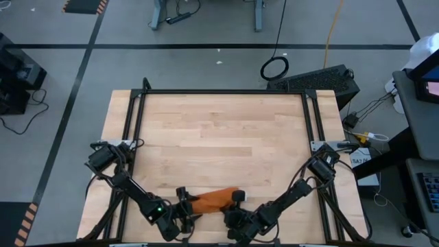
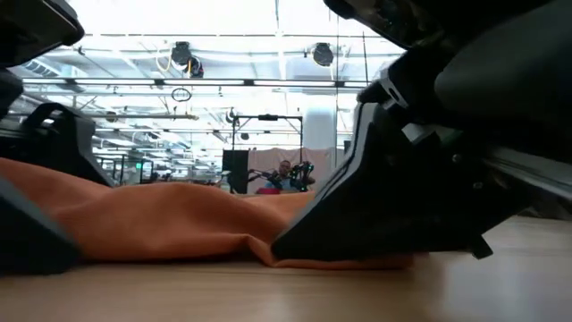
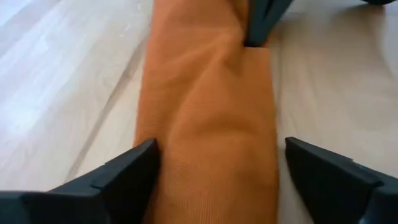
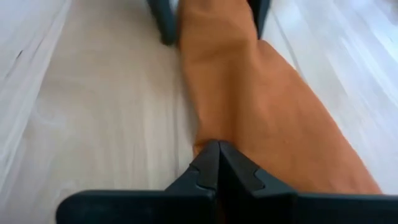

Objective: Roll towel
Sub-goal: Roll the brown towel

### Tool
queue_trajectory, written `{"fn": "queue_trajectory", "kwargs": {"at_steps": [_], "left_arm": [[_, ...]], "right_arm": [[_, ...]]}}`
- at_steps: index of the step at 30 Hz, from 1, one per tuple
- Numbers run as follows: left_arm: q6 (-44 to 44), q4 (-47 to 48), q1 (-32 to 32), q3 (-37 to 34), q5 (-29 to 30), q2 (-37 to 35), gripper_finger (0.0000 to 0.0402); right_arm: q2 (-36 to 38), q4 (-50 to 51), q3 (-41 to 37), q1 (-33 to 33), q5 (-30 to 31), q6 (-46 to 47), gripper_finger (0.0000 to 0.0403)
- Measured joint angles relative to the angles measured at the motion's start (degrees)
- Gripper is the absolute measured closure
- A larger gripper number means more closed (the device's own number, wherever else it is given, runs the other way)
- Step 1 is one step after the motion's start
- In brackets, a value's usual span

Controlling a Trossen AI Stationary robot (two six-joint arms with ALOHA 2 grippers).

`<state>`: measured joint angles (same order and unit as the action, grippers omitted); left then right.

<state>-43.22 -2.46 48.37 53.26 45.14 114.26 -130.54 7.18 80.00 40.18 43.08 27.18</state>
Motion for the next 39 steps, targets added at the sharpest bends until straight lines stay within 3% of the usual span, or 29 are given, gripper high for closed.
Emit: {"fn": "queue_trajectory", "kwargs": {"at_steps": [4,8,12,17,21,26,33,39], "left_arm": [[0.0,1.0,-0.4,0.0,0.1,0.0,0.0118],[0.1,1.2,-0.5,0.0,0.4,0.0,0.0194],[0.4,1.8,-0.5,0.2,0.6,0.0,0.0252],[4.7,1.8,-0.5,0.4,0.6,0.0,0.0296],[6.6,2.0,-0.6,1.1,0.6,0.1,0.0313],[6.3,2.3,-0.7,1.2,0.8,0.1,0.0316],[6.2,2.6,-0.8,1.2,1.0,0.1,0.0316],[6.1,2.5,-0.8,1.2,1.6,0.1,0.0316]], "right_arm": [[1.2,1.9,1.3,-0.1,-1.2,-4.7,0.0400],[4.6,5.8,1.7,0.0,-5.2,-5.9,0.0373],[11.4,13.0,2.1,0.1,-7.8,-0.1,0.0319],[15.9,18.9,2.1,-0.3,-5.6,-3.4,0.0226],[15.7,13.2,-0.8,-4.0,-13.5,-5.0,0.0151],[15.1,-5.7,-10.3,-7.5,-18.7,-3.2,0.0097],[15.2,-18.9,-19.1,-6.9,-20.2,3.7,0.0078],[12.9,-18.2,-19.7,-5.6,-14.9,5.8,0.0078]]}}
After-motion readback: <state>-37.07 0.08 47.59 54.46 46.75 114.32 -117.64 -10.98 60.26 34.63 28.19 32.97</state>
